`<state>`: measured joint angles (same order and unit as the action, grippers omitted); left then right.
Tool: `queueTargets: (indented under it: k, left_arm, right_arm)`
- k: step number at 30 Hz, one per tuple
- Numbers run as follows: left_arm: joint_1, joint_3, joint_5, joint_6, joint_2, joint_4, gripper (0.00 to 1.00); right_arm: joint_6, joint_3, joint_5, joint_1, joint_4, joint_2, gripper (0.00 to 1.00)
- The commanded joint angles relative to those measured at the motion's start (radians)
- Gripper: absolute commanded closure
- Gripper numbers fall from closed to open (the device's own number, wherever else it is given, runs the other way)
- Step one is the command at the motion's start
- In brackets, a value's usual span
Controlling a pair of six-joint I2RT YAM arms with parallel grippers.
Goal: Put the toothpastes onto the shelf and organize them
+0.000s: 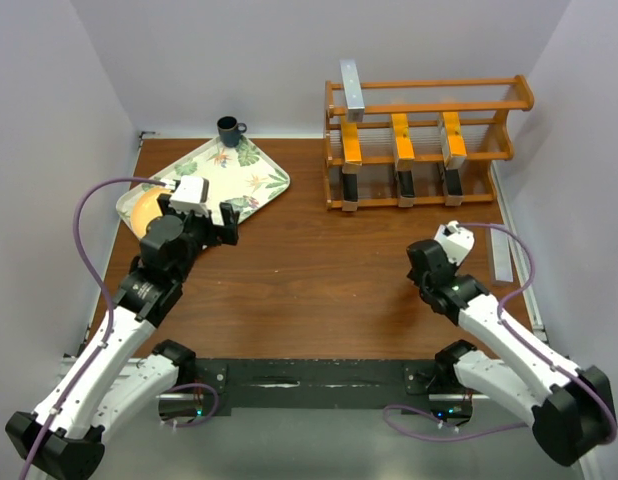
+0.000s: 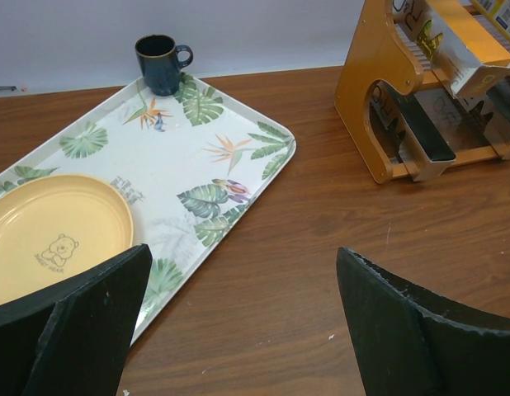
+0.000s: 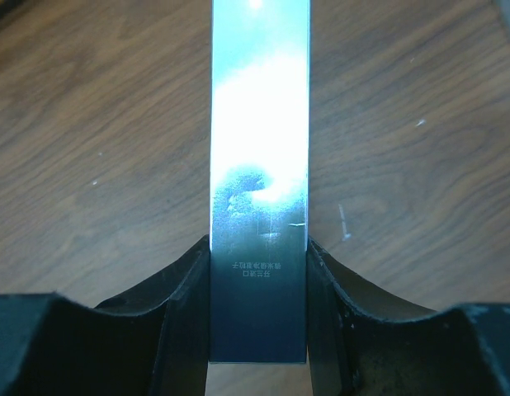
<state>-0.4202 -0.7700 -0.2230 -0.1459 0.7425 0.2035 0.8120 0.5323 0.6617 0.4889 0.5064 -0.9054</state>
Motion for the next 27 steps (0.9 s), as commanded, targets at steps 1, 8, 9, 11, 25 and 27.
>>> queueTargets:
  k: [1,8,9,11,25,27]
  left_arm:
    - [0.000,0.003,0.013,0.002,0.008,-0.032,0.00]
    - [0.000,0.001,0.019,0.000,0.021,-0.029,0.00]
    - [0.000,0.003,0.019,0.000,0.024,-0.029,0.00]
    - [0.000,0.003,0.017,0.000,0.026,-0.029,0.00]
    - [0.000,0.003,0.019,-0.001,0.047,-0.026,0.00]
    - [0.000,0.003,0.019,0.000,0.054,-0.024,0.00]
  right_arm:
    - [-0.138,0.138,0.045,-0.003,0.156,0.094,0.79]
    - [-0.365,0.377,0.070,-0.003,0.196,0.117,0.81]
    - [-0.397,0.412,0.072,-0.003,0.196,0.100,0.81]
    - [-0.474,0.531,0.079,-0.003,0.213,0.054,0.82]
    - [-0.755,1.010,-0.121,-0.067,0.051,-0.314,0.86]
    - [-0.764,1.057,-0.186,-0.084,0.041,-0.357,0.86]
